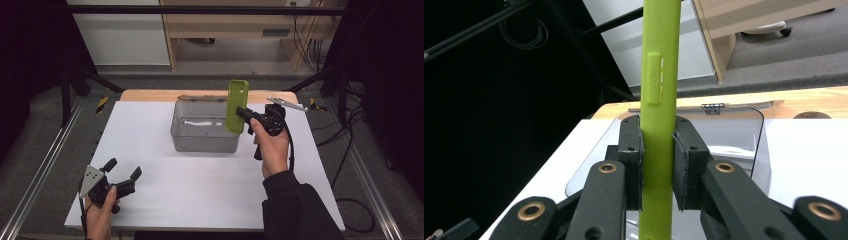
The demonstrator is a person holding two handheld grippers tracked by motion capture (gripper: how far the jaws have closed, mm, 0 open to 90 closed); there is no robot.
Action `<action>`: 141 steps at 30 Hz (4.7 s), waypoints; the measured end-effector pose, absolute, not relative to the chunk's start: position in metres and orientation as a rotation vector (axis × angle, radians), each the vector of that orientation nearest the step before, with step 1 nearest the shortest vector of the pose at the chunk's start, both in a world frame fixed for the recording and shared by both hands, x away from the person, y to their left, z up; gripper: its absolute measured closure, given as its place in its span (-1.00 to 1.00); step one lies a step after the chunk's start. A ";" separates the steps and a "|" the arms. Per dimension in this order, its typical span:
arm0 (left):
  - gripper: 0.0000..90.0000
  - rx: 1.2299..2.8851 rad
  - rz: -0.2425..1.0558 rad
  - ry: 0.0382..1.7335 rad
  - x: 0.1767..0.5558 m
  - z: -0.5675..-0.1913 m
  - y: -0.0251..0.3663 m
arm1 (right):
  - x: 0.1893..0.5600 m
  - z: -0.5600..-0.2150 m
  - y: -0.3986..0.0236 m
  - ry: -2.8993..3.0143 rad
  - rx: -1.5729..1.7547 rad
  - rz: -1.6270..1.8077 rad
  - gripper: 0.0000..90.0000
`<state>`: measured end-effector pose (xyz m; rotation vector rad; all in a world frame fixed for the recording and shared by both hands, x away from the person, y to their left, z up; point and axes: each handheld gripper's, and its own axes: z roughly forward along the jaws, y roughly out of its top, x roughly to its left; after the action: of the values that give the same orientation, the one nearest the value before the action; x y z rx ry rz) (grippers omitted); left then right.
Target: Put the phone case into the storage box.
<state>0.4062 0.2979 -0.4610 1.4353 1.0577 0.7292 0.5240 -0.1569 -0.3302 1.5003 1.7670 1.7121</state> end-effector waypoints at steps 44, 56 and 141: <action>-0.97 1.455 0.778 0.996 0.405 -0.460 0.297 | 0.548 -0.341 -0.133 1.717 1.459 1.508 0.72; -0.97 1.467 0.805 0.959 0.405 -0.461 0.297 | 0.553 -0.347 -0.127 1.716 1.462 1.441 0.72; -0.96 1.486 0.796 0.932 0.405 -0.461 0.294 | 0.568 -0.371 -0.117 1.794 1.509 1.171 0.72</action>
<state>0.4048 0.2941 -0.4611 1.4856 0.9322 0.7964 0.5681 -0.1173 -0.3713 1.5088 1.7941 1.1708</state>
